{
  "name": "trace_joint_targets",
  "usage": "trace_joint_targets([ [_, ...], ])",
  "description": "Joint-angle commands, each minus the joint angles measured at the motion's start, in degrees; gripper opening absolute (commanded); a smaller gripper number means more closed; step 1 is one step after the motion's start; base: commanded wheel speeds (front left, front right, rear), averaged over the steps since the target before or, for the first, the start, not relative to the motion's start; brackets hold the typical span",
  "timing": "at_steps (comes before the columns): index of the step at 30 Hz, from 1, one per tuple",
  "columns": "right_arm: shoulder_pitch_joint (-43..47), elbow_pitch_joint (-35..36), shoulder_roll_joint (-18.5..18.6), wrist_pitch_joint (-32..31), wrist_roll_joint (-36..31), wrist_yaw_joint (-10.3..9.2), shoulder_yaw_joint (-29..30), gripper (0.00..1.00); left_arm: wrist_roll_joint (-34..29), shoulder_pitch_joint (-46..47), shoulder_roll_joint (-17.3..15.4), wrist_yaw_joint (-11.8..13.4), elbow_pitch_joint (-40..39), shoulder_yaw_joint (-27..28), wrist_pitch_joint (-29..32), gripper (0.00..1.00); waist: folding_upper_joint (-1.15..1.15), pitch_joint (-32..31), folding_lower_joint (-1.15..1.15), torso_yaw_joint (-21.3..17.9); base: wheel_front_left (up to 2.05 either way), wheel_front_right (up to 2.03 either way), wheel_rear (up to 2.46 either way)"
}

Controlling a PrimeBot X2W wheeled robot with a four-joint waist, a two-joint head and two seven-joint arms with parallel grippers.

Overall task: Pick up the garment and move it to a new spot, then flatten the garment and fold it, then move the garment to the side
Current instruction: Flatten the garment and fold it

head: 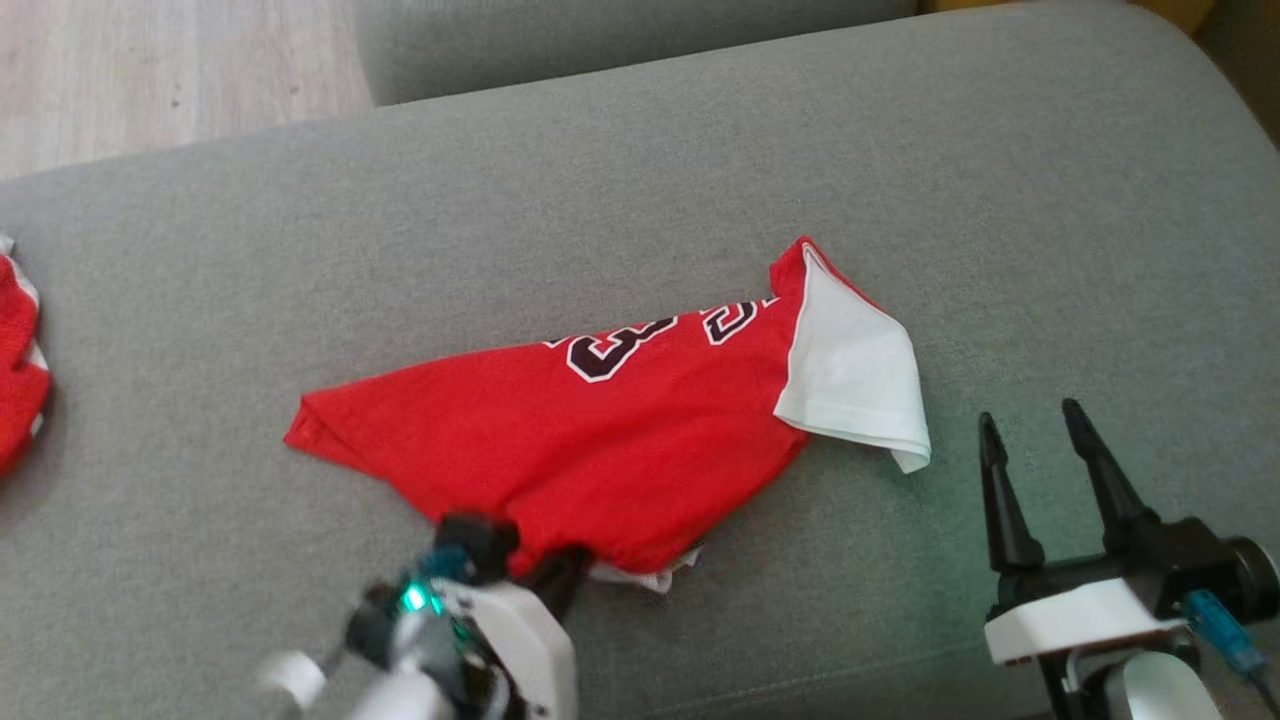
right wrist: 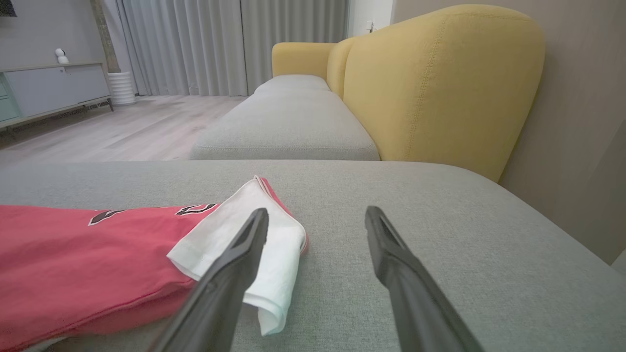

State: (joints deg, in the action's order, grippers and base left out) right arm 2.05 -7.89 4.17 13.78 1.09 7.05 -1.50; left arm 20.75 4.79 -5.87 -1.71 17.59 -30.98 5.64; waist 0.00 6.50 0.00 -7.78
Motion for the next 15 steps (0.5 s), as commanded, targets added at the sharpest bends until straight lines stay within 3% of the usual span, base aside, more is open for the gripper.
trace_joint_targets([
  [1,-1.2,1.7,0.6,0.5,0.3,0.44,-0.9,1.00,-0.2,2.7,-2.7,-0.8,-4.4,2.3,2.0,0.00,0.00,-0.3,0.00,0.3,0.00,0.00,0.00],
  [6,-1.6,1.6,0.5,0.6,0.3,0.44,-1.5,1.00,2.0,11.1,-12.7,-4.1,-16.2,4.8,14.4,0.00,0.00,-0.6,0.00,0.7,0.00,0.00,0.00],
  [9,-2.8,1.2,0.4,0.7,0.5,0.44,-2.7,1.00,4.4,19.2,-17.1,-5.0,-18.5,7.1,20.7,0.00,0.00,-0.3,0.00,-0.3,0.00,0.00,0.00],
  [15,-5.9,-0.4,0.1,0.9,1.2,0.44,-5.1,1.00,8.6,35.2,-19.9,-5.6,-12.3,8.3,28.9,0.00,0.00,1.2,0.00,-4.2,0.00,0.00,0.00],
])
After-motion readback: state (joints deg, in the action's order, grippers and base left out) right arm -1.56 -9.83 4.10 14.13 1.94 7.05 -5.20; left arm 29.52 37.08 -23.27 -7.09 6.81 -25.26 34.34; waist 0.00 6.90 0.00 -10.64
